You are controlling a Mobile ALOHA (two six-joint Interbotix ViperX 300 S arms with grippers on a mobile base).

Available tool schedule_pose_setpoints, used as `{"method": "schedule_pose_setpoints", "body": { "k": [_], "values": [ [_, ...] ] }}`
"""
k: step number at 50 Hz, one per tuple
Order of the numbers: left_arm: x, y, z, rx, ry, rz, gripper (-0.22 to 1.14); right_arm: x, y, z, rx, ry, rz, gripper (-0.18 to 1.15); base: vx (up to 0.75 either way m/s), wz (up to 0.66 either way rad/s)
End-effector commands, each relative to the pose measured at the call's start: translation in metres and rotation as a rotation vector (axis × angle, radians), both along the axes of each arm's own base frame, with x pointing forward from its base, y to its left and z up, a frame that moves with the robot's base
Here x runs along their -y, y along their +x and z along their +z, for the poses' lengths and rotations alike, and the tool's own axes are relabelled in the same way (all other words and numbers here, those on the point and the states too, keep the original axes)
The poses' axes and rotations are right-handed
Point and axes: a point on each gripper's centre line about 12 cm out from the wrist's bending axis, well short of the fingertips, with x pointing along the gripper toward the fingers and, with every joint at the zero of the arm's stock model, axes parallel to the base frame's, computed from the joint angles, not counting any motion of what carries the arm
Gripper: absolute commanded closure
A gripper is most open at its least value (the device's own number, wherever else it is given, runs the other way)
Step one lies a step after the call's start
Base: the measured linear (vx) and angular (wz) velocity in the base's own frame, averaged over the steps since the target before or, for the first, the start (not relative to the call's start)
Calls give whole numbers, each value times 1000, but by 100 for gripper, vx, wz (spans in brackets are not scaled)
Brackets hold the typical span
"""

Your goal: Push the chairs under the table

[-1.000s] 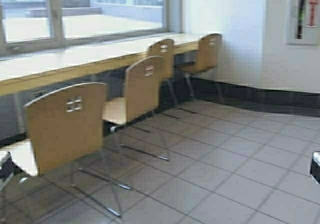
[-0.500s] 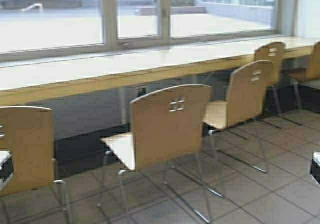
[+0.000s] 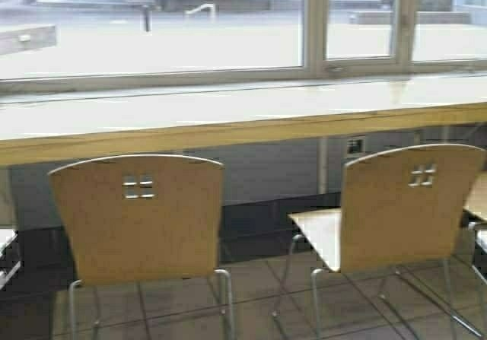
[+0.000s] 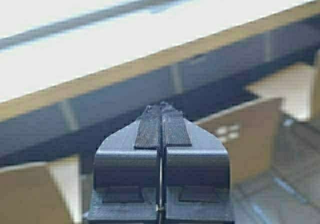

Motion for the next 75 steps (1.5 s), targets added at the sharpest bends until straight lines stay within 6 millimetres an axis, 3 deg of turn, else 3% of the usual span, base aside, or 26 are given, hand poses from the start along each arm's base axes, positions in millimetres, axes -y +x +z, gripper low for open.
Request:
{"method": "schedule_pose_setpoints", "body": {
  "k": [1,10,19,29,35,50,62,69,75],
  "values": [
    [0,2,5,11,-2,-2,89,-17,8,5,-3,0,78,92,12,43],
    [0,2,2,1,-27,3,89,-34,23,-2,-61,-6,146,92,12,34],
    [-1,11,-1,-31,-95,8,89,-44,39,-26,-176,-13,175,92,10,25],
    [-1,29,-13,-113,-222,16,89,-88,43,-45,-311,-47,336,92,12,22],
    [5,37,-26,-176,-319,5,89,-102,54,-57,-399,-31,357,92,14,20],
    [65,73,-50,-371,-457,-151,89,-107,83,-97,-623,365,143,92,15,14],
    [109,118,-106,-594,-598,-111,87,-116,109,-126,-708,397,87,89,14,7],
    [142,139,-140,-697,-618,-114,74,-118,113,-141,-754,428,52,69,14,6],
    [161,153,-166,-757,-639,-100,44,-106,115,-152,-775,478,-19,38,15,5]
  ]
}}
